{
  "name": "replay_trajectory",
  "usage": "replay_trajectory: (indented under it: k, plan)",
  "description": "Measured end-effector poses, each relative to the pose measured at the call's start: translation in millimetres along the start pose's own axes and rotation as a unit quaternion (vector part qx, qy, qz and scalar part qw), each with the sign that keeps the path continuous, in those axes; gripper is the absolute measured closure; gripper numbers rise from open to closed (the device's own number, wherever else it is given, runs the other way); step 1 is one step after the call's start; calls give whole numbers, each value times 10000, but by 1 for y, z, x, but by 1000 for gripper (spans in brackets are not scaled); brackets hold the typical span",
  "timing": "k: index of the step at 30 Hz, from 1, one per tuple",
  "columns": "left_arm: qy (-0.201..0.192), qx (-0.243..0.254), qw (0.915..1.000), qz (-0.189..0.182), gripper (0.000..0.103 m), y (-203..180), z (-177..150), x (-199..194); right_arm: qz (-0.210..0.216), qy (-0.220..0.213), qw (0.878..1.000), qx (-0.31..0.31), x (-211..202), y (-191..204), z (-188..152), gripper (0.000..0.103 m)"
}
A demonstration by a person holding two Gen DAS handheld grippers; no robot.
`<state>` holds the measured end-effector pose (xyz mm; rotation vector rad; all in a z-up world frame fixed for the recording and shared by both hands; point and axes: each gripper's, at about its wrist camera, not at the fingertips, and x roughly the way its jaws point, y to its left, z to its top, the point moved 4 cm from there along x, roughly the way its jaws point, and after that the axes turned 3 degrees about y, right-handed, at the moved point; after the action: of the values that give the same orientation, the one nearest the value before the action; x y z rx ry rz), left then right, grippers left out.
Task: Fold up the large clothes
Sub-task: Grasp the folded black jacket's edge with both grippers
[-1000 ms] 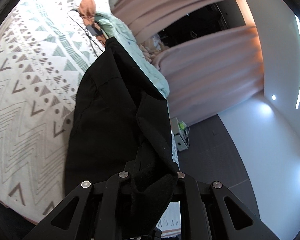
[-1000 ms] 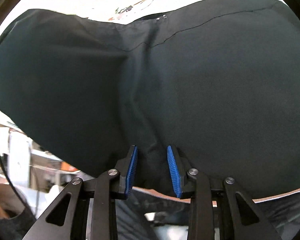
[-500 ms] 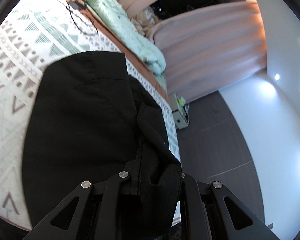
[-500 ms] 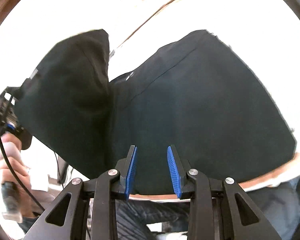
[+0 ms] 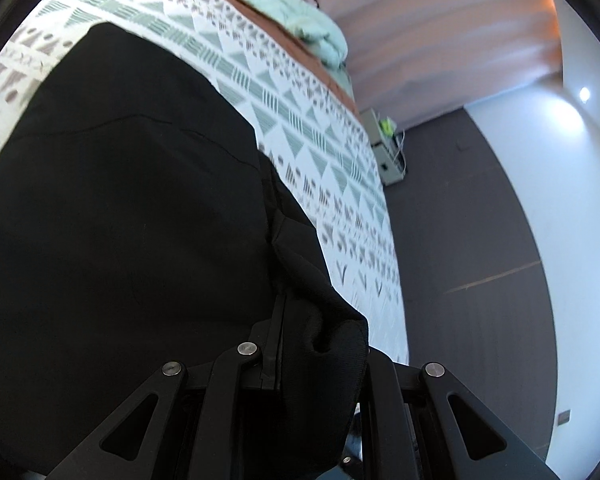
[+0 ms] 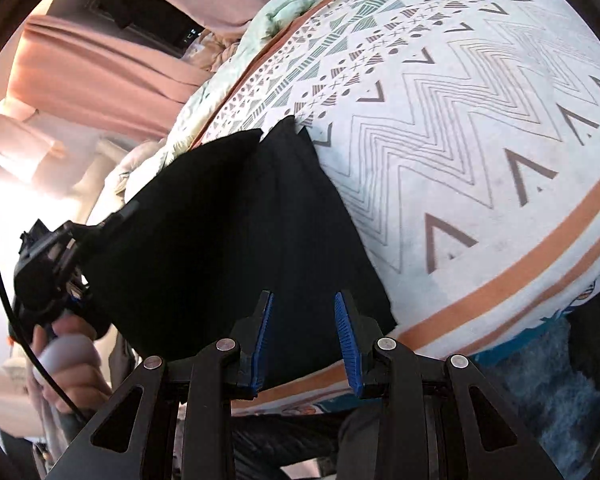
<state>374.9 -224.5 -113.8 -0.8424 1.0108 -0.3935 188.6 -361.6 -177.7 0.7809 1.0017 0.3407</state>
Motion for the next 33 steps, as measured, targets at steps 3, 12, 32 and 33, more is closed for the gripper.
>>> replay_trajectory:
  k: [3, 12, 32, 33]
  plan:
    - [228, 44, 9997, 63, 89, 2, -11, 13, 9, 7, 10000, 24, -3, -5, 5, 71]
    - [508, -9, 9970, -581, 35, 4, -17, -9, 190, -95, 9996, 163, -3, -5, 17, 45]
    - [-619, -271, 9895, 1279, 34, 130, -7, -121, 228, -123, 9983, -518, 50, 53, 19, 86]
    - [-607, -284, 9885, 1356, 34, 134, -8, -119, 235, -201, 9978, -589, 46, 55, 19, 88]
